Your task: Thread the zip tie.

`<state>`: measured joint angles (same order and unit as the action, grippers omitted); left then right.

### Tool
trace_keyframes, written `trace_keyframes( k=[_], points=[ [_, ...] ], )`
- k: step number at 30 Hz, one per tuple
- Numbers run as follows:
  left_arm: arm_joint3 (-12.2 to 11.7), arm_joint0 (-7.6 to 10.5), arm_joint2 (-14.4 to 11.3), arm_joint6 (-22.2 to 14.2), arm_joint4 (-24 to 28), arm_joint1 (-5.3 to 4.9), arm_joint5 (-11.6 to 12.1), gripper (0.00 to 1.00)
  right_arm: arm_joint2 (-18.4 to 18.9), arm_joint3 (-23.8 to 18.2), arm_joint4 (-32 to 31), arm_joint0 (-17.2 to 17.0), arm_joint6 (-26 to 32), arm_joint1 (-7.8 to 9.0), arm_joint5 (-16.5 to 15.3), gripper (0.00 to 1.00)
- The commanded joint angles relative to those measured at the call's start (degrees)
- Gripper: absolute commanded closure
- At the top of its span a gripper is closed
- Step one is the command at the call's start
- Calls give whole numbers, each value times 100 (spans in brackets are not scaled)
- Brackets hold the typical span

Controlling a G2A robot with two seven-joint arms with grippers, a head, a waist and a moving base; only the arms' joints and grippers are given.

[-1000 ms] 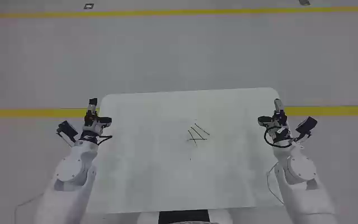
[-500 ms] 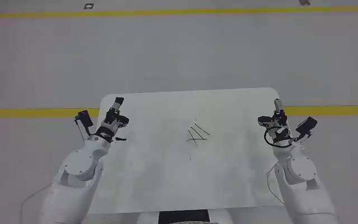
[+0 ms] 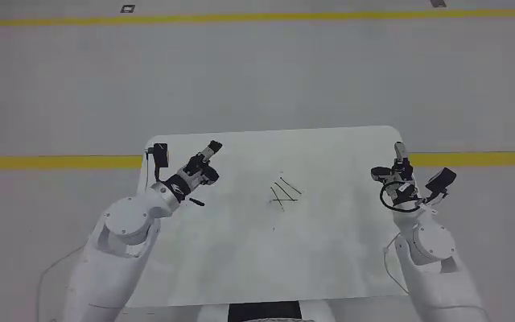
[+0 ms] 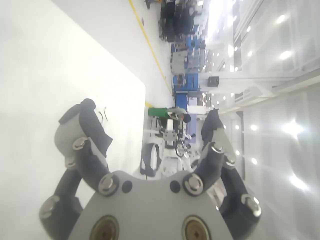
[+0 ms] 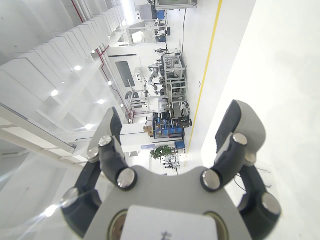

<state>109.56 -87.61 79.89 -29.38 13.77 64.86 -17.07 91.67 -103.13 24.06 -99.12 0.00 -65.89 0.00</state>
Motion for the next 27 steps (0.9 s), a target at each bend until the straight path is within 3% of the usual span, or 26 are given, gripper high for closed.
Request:
trace_keyframes(
  k=[1,5,15,18,23,27],
  points=[
    [-57,113,-193,-304,48,-4,-241,0,0,0,0,0,0,0,0,0],
    [-382,206,-415,-696,51,-54,-241,0,0,0,0,0,0,0,0,0],
    [-391,201,-423,-688,51,-53,-234,0,0,0,0,0,0,0,0,0],
    [-424,249,-594,-861,215,-44,-241,0,0,0,0,0,0,0,0,0],
    [-653,681,-1129,-1376,136,-41,-241,0,0,0,0,0,0,0,0,0],
    [-957,1059,-1665,-1466,-87,-27,-241,0,0,0,0,0,0,0,0,0]
  ],
)
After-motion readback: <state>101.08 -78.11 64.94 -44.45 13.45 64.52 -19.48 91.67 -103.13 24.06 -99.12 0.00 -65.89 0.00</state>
